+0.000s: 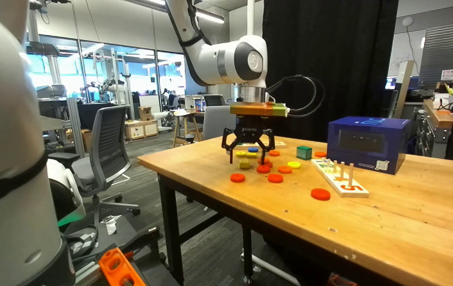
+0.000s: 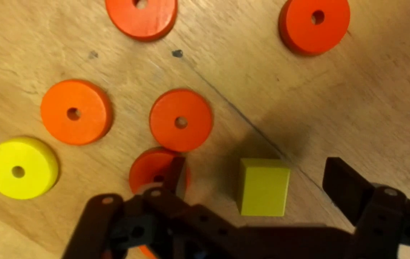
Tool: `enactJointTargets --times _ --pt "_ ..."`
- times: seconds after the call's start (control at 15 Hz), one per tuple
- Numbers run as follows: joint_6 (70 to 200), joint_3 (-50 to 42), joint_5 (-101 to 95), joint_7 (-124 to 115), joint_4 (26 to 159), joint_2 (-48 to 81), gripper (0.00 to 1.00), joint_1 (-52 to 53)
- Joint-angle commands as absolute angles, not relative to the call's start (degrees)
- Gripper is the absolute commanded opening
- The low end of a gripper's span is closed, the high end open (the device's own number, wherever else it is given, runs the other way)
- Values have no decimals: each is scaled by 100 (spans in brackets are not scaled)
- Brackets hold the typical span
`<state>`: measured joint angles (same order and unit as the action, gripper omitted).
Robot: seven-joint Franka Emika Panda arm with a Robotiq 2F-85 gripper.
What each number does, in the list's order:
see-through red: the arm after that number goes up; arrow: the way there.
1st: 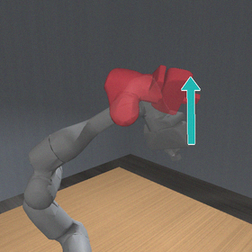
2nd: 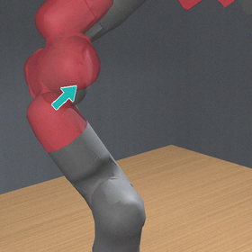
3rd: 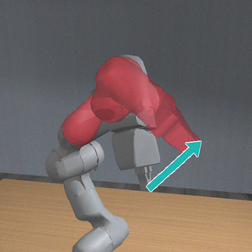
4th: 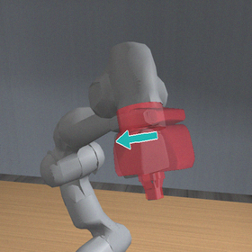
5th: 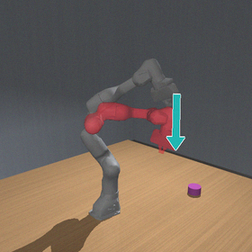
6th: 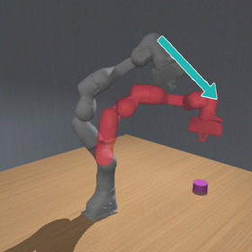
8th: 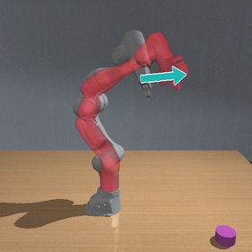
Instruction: Put a yellow block in the second compartment from the left of the wooden tray
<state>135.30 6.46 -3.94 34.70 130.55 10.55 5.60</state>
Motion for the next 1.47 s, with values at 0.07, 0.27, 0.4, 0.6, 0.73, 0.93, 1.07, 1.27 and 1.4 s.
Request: enactJointTargets --times 0.07,0.27,0.4,0.6,0.73,0.93,1.07,1.27,1.4 --pt "13659 737 -325 3629 12922 1198 100 431" --pt "13705 755 -300 3681 12887 1227 66 419" --pt "13732 760 -286 3710 12862 1241 50 412" --pt "13769 774 -243 3758 12830 1299 27 391" --pt "13761 780 -213 3787 12809 1329 25 381" --pt "13735 790 -166 3812 12805 1312 25 372" --pt "13637 816 -105 3785 12817 1210 20 380" --pt "13531 860 -48 3714 12840 1042 19 408" --pt "13493 889 -57 3666 12804 1003 19 432"
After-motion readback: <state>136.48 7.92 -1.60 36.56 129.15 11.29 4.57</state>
